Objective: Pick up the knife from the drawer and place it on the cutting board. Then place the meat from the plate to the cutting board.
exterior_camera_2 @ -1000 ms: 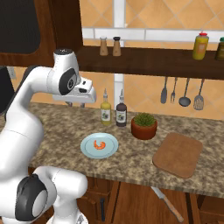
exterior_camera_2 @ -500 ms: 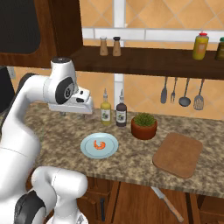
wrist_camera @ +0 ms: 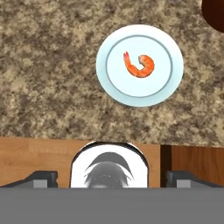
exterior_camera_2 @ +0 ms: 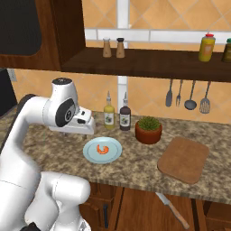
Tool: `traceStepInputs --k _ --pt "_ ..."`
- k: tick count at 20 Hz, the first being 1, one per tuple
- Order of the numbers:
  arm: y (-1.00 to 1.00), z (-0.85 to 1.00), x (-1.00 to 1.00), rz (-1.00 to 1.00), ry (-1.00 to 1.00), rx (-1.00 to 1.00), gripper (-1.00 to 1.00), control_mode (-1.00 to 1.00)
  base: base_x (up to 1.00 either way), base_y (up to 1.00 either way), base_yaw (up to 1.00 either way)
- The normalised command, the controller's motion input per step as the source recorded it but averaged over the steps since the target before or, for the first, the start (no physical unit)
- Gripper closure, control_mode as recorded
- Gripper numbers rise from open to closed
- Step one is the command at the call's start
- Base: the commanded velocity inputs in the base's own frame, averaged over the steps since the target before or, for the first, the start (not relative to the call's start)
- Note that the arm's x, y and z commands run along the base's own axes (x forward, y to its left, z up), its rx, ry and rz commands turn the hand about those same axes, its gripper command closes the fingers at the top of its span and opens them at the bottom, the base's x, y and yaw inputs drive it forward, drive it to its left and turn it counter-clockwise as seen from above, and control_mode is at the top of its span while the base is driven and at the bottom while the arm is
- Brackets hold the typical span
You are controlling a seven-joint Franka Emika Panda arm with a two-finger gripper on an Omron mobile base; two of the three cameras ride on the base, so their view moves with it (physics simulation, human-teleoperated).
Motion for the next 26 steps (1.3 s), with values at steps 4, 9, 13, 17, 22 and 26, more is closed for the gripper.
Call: traceStepInputs --k 4,9,13,17,22,26 --pt "-0.02 -0.29 -0.29 0.00 0.00 0.00 -1.00 -1.00 0.00 0.00 0.00" --pt "0.04 -0.40 -0.08 0.00 0.00 -0.02 -1.00 -1.00 0.00 0.00 0.00" --pt "0.09 -0.27 -0.07 -0.03 0.00 -0.01 -1.00 -1.00 0.00 0.00 0.00" --pt "0.01 -0.03 -0.12 -0.04 -0.05 0.00 -1.00 1.00 -0.13 0.01 -0.05" --pt "0.00 0.00 0.00 0.00 0.00 0.00 -1.00 1.00 -0.39 0.00 -0.12" --pt "0.00 0.00 0.00 0.00 0.00 0.00 -1.00 1.00 -0.53 0.03 -0.13"
